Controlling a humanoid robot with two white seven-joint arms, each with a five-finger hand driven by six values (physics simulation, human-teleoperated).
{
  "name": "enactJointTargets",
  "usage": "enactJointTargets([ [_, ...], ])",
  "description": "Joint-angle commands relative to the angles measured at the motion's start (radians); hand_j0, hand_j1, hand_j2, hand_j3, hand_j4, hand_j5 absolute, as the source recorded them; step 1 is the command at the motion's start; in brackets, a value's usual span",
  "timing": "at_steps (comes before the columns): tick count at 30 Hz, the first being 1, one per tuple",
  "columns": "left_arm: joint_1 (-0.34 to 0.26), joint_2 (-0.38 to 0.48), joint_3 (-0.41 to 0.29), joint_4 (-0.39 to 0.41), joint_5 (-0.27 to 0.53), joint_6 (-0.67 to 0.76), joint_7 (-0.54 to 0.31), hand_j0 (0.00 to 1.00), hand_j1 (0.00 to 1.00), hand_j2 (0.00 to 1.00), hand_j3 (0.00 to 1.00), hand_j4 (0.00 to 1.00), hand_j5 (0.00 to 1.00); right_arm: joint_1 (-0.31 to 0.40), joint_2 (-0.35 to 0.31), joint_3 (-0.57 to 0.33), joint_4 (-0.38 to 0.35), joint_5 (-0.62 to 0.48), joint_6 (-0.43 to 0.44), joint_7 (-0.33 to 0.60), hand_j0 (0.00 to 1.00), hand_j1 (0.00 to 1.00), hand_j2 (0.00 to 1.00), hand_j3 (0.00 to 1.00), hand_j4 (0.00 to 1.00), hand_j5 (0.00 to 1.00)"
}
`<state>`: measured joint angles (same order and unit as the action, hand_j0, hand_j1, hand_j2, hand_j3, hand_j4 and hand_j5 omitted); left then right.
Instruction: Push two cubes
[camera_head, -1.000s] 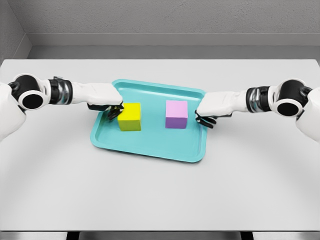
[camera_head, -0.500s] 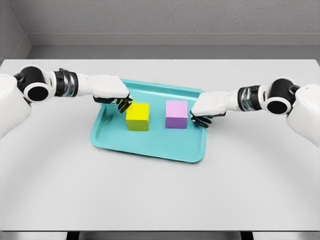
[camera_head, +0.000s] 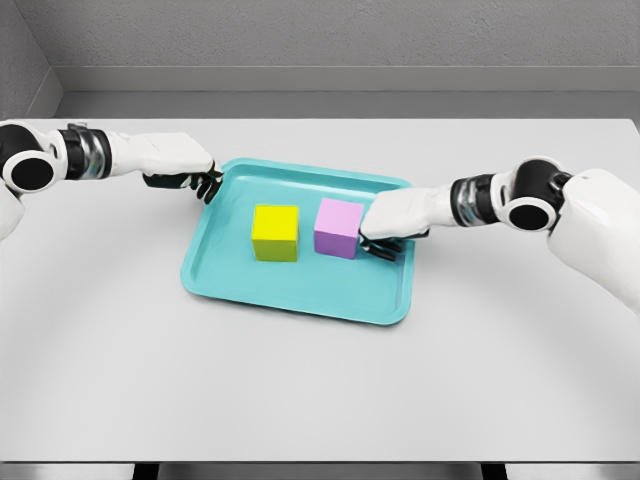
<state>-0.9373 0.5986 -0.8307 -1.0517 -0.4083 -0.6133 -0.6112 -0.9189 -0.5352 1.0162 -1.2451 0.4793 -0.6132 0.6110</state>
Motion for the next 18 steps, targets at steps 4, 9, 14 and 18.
enactJointTargets([
  [4, 0.0, 0.001, 0.001, -0.001, 0.005, 0.002, 0.0, 0.28, 0.28, 0.28, 0.28, 0.28, 0.28, -0.003, 0.021, 0.009, 0.0, -0.001, 0.002, 0.0, 0.02, 0.02, 0.02, 0.02, 0.02, 0.02],
  [9, 0.003, 0.0, 0.001, -0.001, 0.005, 0.002, 0.0, 0.28, 0.28, 0.28, 0.28, 0.28, 0.28, -0.005, 0.001, 0.002, 0.015, -0.001, 0.002, 0.0, 0.02, 0.02, 0.02, 0.02, 0.02, 0.02],
  [14, 0.005, 0.0, -0.001, -0.001, 0.005, 0.002, 0.0, 0.28, 0.28, 0.28, 0.28, 0.28, 0.28, -0.018, 0.004, 0.002, 0.065, 0.005, 0.002, 0.0, 0.02, 0.02, 0.02, 0.02, 0.02, 0.02],
  [18, 0.005, 0.0, 0.001, -0.002, 0.005, 0.002, 0.0, 0.28, 0.28, 0.28, 0.28, 0.28, 0.28, -0.034, 0.023, 0.002, 0.081, 0.004, 0.002, 0.0, 0.02, 0.02, 0.02, 0.02, 0.02, 0.02],
])
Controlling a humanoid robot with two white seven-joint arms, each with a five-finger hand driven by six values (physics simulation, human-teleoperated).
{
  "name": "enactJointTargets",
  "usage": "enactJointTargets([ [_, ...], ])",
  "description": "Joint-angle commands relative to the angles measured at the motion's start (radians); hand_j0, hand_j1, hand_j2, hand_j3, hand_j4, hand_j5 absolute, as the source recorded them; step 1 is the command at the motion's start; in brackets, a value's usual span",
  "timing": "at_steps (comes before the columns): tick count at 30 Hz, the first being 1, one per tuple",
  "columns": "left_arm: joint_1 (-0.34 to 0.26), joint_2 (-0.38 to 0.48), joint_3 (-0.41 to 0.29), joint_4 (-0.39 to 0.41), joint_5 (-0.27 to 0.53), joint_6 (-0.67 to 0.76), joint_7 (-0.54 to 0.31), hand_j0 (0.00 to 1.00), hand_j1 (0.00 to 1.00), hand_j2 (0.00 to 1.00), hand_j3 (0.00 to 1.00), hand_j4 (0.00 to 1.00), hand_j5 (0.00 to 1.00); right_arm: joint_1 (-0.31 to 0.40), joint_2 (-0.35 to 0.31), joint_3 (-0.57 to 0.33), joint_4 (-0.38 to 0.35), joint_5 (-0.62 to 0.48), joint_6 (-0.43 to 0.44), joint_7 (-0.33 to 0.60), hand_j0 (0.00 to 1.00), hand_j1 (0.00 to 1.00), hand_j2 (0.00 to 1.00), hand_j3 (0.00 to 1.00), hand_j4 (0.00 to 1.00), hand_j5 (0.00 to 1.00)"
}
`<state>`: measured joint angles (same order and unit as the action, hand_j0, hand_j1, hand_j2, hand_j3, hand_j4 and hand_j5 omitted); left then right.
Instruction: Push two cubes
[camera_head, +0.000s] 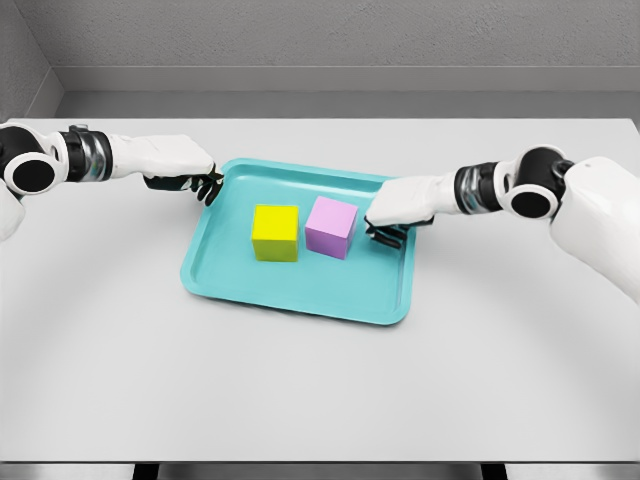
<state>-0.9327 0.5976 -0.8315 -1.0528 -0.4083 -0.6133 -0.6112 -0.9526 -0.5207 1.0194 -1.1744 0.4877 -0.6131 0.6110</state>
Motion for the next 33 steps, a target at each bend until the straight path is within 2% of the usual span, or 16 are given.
enactJointTargets([
  [1, 0.0, 0.001, 0.002, -0.001, 0.005, 0.002, 0.0, 0.28, 0.28, 0.28, 0.28, 0.28, 0.28, -0.002, 0.013, -0.001, 0.012, -0.005, 0.002, 0.0, 0.02, 0.02, 0.02, 0.02, 0.02, 0.02],
  [21, 0.0, 0.002, 0.002, -0.001, 0.005, 0.002, 0.0, 0.28, 0.28, 0.28, 0.28, 0.28, 0.28, -0.04, 0.11, 0.002, 0.035, 0.025, 0.002, 0.0, 0.02, 0.02, 0.02, 0.02, 0.02, 0.02],
  [26, 0.0, 0.002, 0.0, 0.0, 0.005, 0.002, 0.0, 0.28, 0.28, 0.28, 0.28, 0.28, 0.28, -0.041, 0.094, -0.002, 0.041, 0.025, 0.002, 0.0, 0.02, 0.02, 0.02, 0.02, 0.02, 0.02],
  [29, 0.0, 0.002, 0.002, -0.001, 0.005, 0.002, 0.0, 0.28, 0.28, 0.28, 0.28, 0.28, 0.28, -0.043, 0.027, -0.044, 0.041, 0.023, 0.002, 0.0, 0.03, 0.03, 0.03, 0.03, 0.03, 0.03],
  [31, 0.0, 0.002, 0.002, -0.001, 0.005, 0.002, 0.0, 0.28, 0.28, 0.28, 0.28, 0.28, 0.28, -0.057, 0.025, -0.065, 0.048, 0.023, 0.002, 0.0, 0.03, 0.03, 0.03, 0.03, 0.03, 0.03],
  [33, 0.0, 0.002, 0.002, 0.0, 0.005, 0.002, 0.0, 0.28, 0.28, 0.28, 0.28, 0.28, 0.28, -0.092, 0.068, -0.065, 0.096, 0.023, 0.002, 0.0, 0.03, 0.03, 0.03, 0.03, 0.03, 0.03],
])
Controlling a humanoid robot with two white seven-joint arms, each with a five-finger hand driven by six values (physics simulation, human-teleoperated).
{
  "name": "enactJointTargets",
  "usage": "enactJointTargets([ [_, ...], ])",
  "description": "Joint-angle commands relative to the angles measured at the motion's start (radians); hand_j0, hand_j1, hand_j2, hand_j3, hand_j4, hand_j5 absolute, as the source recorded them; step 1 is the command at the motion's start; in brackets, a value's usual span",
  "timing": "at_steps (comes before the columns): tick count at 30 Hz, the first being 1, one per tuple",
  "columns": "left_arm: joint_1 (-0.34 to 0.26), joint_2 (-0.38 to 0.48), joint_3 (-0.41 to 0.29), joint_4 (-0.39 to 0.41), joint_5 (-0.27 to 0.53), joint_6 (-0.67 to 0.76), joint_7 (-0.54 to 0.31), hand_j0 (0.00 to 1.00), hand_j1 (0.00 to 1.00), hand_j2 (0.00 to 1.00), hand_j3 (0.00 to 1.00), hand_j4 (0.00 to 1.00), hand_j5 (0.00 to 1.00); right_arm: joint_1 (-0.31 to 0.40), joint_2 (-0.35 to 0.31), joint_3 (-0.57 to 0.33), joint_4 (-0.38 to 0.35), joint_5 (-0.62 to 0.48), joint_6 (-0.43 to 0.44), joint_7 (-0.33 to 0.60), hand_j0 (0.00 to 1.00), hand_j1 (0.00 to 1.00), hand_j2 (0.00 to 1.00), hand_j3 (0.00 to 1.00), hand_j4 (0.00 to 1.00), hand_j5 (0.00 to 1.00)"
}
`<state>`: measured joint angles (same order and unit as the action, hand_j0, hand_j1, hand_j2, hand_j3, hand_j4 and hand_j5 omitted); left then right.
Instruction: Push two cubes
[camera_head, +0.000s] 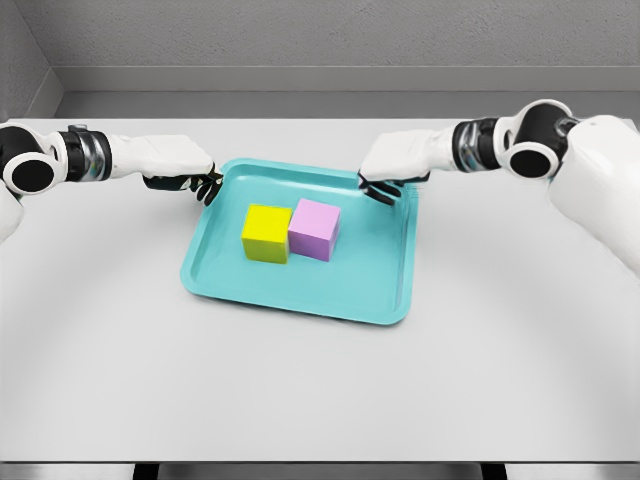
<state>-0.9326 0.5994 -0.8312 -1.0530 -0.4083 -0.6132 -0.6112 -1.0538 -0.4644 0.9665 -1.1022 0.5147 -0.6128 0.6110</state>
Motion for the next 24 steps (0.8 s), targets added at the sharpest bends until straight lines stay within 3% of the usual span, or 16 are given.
enactJointTargets([
  [1, 0.0, 0.0, 0.001, 0.001, 0.005, 0.002, 0.0, 0.28, 0.28, 0.28, 0.28, 0.28, 0.28, -0.002, 0.049, -0.012, 0.065, -0.004, 0.002, 0.0, 0.04, 0.04, 0.04, 0.04, 0.04, 0.04],
  [2, 0.0, 0.0, 0.001, -0.001, 0.005, 0.002, 0.0, 0.28, 0.28, 0.28, 0.28, 0.28, 0.28, -0.012, 0.084, -0.012, 0.113, -0.002, 0.002, 0.0, 0.05, 0.05, 0.05, 0.05, 0.05, 0.05],
  [5, 0.0, 0.0, 0.0, -0.001, 0.005, 0.002, 0.0, 0.28, 0.28, 0.28, 0.28, 0.28, 0.28, -0.023, 0.125, -0.012, 0.136, 0.008, 0.002, 0.0, 0.05, 0.05, 0.05, 0.05, 0.05, 0.05],
  [7, 0.0, 0.0, 0.001, 0.001, 0.005, 0.002, 0.0, 0.28, 0.28, 0.28, 0.28, 0.28, 0.28, -0.025, 0.165, -0.031, 0.194, 0.056, 0.002, 0.0, 0.05, 0.05, 0.05, 0.05, 0.05, 0.05],
  [12, 0.0, 0.002, 0.001, -0.001, 0.005, 0.002, 0.0, 0.28, 0.28, 0.28, 0.28, 0.28, 0.28, -0.046, 0.178, -0.054, 0.2, 0.073, 0.002, 0.0, 0.05, 0.05, 0.05, 0.05, 0.05, 0.05],
  [24, 0.0, 0.003, 0.001, -0.001, 0.005, 0.002, 0.0, 0.28, 0.28, 0.28, 0.28, 0.28, 0.28, -0.052, 0.236, 0.005, 0.226, 0.105, 0.002, 0.0, 0.05, 0.05, 0.05, 0.05, 0.05, 0.05],
])
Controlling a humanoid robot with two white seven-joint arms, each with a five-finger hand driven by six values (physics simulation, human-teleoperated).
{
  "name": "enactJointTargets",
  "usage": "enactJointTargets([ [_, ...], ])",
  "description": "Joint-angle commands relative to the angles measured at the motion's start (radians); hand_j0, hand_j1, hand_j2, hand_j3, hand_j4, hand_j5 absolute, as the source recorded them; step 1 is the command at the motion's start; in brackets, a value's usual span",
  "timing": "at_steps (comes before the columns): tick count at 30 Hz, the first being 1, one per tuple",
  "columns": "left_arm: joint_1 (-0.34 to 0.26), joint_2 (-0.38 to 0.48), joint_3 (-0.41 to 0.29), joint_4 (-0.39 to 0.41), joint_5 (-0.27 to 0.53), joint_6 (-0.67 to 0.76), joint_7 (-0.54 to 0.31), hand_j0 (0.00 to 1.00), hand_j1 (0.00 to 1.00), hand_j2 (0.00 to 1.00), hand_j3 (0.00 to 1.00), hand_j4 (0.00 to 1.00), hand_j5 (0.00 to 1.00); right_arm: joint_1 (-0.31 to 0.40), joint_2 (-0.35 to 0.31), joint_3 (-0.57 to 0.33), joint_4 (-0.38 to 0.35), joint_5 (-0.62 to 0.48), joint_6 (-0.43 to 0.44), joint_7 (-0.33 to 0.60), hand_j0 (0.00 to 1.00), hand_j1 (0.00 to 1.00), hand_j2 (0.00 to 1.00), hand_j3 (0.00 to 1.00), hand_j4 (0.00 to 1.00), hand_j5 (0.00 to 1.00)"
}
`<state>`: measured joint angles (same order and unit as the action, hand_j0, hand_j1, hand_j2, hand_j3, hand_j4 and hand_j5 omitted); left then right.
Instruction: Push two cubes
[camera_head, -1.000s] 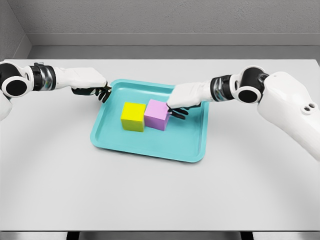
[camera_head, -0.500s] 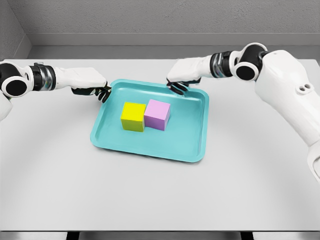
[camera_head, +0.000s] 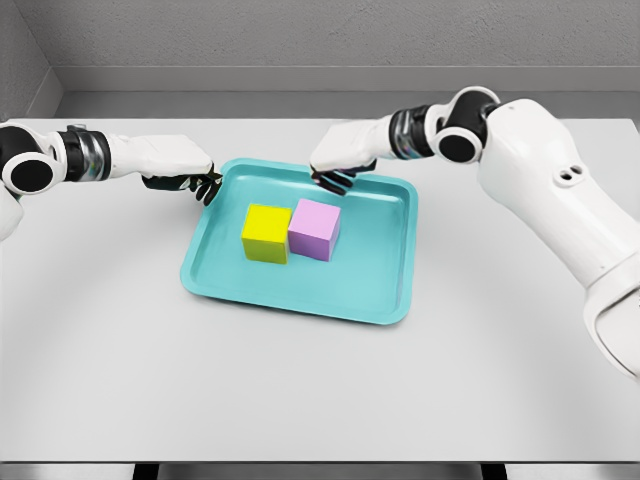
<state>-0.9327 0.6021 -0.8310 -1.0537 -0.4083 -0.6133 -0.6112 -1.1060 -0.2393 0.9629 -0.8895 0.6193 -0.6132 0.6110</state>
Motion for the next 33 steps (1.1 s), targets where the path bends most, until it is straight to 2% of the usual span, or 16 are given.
enactJointTargets([
  [1, 0.0, 0.002, 0.003, 0.0, 0.005, 0.002, 0.0, 0.28, 0.28, 0.28, 0.28, 0.28, 0.28, -0.003, 0.014, 0.007, 0.018, 0.03, 0.002, 0.0, 0.04, 0.04, 0.04, 0.04, 0.04, 0.04],
  [26, 0.0, 0.004, 0.004, 0.001, 0.005, 0.002, 0.0, 0.28, 0.28, 0.28, 0.28, 0.28, 0.28, -0.005, 0.043, 0.099, -0.008, 0.036, 0.002, 0.0, 0.04, 0.04, 0.04, 0.04, 0.04, 0.04],
  [31, 0.0, 0.002, 0.004, 0.001, 0.005, 0.002, 0.0, 0.28, 0.28, 0.28, 0.28, 0.28, 0.28, -0.028, 0.043, 0.089, 0.003, 0.04, 0.002, 0.0, 0.04, 0.04, 0.04, 0.04, 0.04, 0.04],
  [33, 0.0, 0.002, 0.004, 0.001, 0.005, 0.002, 0.0, 0.28, 0.28, 0.28, 0.28, 0.28, 0.28, -0.031, 0.049, 0.089, 0.029, 0.042, 0.002, 0.0, 0.04, 0.04, 0.04, 0.04, 0.04, 0.04],
])
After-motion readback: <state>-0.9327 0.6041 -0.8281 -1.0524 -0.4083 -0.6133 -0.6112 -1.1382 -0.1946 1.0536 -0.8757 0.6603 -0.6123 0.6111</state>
